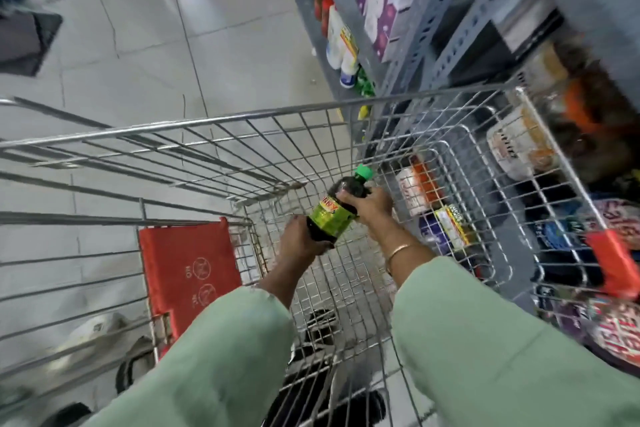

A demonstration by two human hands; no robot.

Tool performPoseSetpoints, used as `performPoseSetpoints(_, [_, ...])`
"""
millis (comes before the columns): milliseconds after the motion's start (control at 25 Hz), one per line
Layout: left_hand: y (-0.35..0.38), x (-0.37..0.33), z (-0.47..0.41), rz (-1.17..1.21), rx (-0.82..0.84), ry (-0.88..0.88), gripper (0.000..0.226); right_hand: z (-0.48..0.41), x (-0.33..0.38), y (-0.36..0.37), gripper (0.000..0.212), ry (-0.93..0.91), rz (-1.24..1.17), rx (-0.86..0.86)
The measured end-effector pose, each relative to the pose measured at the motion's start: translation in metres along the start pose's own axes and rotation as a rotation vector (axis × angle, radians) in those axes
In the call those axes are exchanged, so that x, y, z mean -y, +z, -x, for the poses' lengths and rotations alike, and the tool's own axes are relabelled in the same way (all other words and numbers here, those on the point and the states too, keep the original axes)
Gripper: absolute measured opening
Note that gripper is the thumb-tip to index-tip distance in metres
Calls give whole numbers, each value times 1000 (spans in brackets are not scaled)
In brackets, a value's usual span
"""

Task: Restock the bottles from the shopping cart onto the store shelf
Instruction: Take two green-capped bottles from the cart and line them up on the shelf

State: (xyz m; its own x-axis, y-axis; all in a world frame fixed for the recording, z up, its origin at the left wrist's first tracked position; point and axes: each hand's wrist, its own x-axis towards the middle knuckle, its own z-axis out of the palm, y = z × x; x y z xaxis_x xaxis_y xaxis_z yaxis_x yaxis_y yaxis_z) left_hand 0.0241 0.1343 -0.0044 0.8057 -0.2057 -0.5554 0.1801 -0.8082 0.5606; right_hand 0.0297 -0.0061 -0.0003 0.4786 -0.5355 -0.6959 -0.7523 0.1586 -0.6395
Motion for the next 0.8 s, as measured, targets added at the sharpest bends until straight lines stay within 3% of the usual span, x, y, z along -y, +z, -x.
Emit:
performPoseSetpoints(200, [-28,-93,49,84,-65,223,48,55,61,-90,61,-257,-32,-123])
performPoseSetpoints(320, [-29,-149,87,167,-125,355,57,107,95,-156,32,-413,-68,-138])
performPoseSetpoints(520, [-17,-251,161,273,-168,600,59,200,129,-267,51,-664,-78,-302])
performPoseSetpoints(800, [61,-351,220,214,16,762,61,256,103,-388,64,-687,-34,-631])
